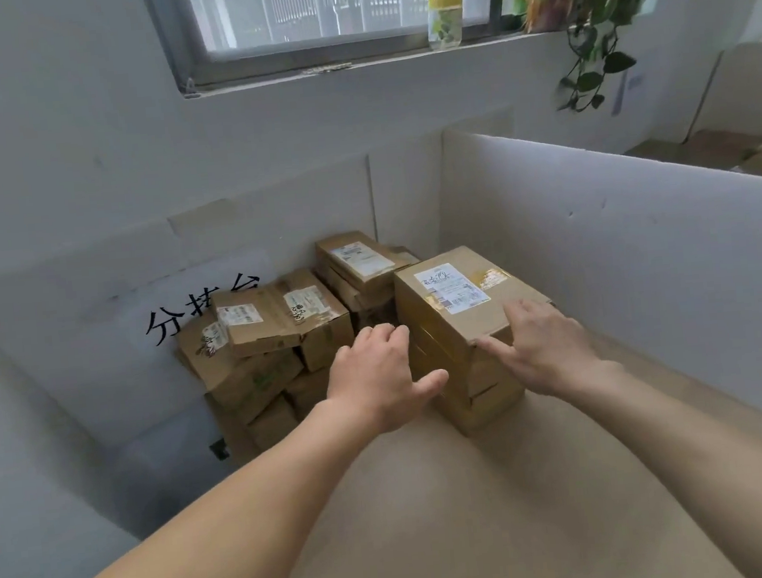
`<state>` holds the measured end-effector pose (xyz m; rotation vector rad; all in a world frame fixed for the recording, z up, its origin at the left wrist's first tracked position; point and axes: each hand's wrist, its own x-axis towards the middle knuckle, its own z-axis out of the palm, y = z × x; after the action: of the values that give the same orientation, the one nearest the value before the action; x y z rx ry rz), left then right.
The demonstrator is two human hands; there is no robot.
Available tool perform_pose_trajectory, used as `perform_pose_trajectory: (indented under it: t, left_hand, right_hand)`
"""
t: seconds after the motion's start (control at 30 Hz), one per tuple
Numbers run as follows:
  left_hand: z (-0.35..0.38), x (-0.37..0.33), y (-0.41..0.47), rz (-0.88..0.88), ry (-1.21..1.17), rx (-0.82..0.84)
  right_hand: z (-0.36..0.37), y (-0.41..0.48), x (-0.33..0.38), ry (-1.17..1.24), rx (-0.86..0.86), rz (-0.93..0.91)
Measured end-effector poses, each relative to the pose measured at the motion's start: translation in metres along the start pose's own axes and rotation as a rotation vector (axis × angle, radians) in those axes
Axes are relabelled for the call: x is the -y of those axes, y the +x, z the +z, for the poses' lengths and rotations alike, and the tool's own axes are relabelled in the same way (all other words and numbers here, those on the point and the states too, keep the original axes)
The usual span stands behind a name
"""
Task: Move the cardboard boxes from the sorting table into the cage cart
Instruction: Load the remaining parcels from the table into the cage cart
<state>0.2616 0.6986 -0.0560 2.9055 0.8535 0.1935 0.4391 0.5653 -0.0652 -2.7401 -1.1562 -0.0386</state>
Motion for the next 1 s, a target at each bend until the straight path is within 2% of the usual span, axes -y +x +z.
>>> perform_pose_trajectory:
  t: [0.43,0.6,0.77,1.0]
  left_hand:
    - [0.052,-0.024,0.073,-0.114,-0.093,0.111]
    - [0.066,-0.023,0.083,-0.156,-0.159,0.127]
    - [0.075,-0.027,0.087,-0.206,-0.272,0.132]
    - [0.075,-0.037,0.073,-0.236,-0.477,0.091]
  right_hand:
    - [0.027,0.075,-0.049,0.153,0.094,0.162]
    - [0.036,0.076,-0.052,0.157,0.005,0.181]
    - [0.044,0.077,-0.051,0.330,0.053,0.192]
    - [0.044,0.051,-0.044,0.423,-0.021,0.251]
